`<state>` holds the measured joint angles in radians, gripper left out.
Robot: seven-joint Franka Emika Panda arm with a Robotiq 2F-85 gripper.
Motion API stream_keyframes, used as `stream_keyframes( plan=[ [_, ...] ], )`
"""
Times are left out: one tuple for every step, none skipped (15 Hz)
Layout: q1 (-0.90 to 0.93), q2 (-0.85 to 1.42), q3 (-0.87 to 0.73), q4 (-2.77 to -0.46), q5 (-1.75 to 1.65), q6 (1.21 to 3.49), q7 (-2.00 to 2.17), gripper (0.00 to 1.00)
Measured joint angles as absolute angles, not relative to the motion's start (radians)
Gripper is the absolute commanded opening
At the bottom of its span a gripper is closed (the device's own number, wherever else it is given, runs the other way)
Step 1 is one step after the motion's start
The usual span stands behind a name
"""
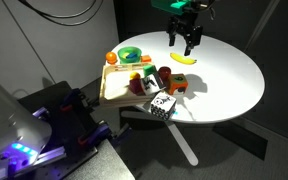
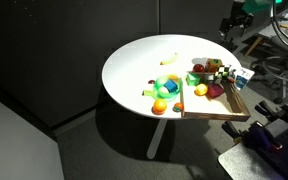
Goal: Put the soft orange block on the tray
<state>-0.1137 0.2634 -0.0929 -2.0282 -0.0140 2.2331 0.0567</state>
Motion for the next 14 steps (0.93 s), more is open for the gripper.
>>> stream_keyframes(
  plan=[
    [-0.114,0.271,-0.093,-2.028,0.005,2.252,0.057,1.0],
    [-0.115,0.279,-0.094,-2.028,0.023,2.27,0.057,1.0],
    [-0.117,0.288,-0.094,-2.028,0.04,2.288,0.057,1.0],
    [-0.119,0.296,-0.096,-2.028,0.053,2.305,0.058,1.0],
    [-0.121,0.305,-0.097,-2.028,0.061,2.324,0.063,1.0],
    [-0.122,0.314,-0.1,-2.028,0.062,2.345,0.073,1.0],
    [-0.122,0.323,-0.104,-2.028,0.062,2.366,0.084,1.0],
    [-0.122,0.334,-0.108,-2.028,0.062,2.387,0.097,1.0],
    [-0.121,0.345,-0.112,-2.028,0.062,2.411,0.111,1.0],
    [-0.12,0.357,-0.116,-2.028,0.061,2.435,0.128,1.0],
    [-0.117,0.369,-0.122,-2.028,0.057,2.458,0.146,1.0],
    [-0.113,0.38,-0.127,-2.028,0.049,2.476,0.165,1.0],
    [-0.106,0.392,-0.134,-2.028,0.04,2.493,0.186,1.0],
    [-0.097,0.402,-0.14,-2.027,0.029,2.502,0.207,1.0]
  ],
)
